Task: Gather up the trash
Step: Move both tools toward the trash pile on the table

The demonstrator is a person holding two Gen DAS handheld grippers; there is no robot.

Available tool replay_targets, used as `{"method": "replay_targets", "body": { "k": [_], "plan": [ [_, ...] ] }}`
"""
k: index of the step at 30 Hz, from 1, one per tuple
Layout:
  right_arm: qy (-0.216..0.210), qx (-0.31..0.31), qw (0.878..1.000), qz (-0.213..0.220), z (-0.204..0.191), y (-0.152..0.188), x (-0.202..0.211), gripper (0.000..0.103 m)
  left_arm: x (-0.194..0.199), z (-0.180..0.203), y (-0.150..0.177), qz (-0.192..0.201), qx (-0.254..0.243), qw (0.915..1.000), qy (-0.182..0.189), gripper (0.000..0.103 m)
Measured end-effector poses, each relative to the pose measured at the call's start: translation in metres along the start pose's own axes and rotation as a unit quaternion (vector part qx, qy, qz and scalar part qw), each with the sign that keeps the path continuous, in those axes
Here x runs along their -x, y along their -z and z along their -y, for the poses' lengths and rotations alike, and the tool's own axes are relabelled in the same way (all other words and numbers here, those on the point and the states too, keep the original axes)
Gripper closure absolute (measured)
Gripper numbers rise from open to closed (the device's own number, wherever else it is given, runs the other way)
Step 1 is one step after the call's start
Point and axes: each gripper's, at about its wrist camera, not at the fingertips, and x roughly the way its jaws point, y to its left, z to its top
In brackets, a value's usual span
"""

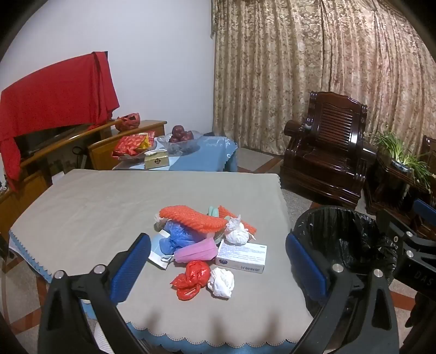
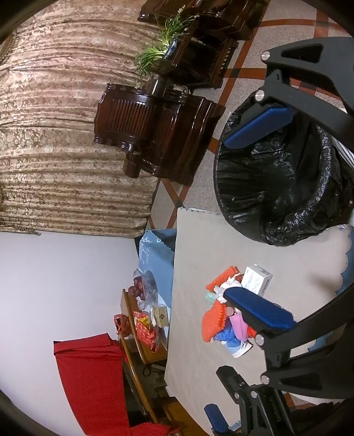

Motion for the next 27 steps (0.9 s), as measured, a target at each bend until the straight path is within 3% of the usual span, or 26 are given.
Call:
{"method": "replay_targets", "body": {
  "k": [20,27],
  "plan": [
    [-0.014,0.011,1.0,-0.008,-0.015,0.006,-0.016,0.005,-0.001,-0.009,0.001,0.0,0.007,0.9999,-0.008,0.006],
    [-0.08,0.014,0.996,-0.027,-0.048,0.013,-0.045,0.005,-0.023,-0.055,0.014,-0.015,0.042,0.9981,-0.043,0.006]
  ]
}}
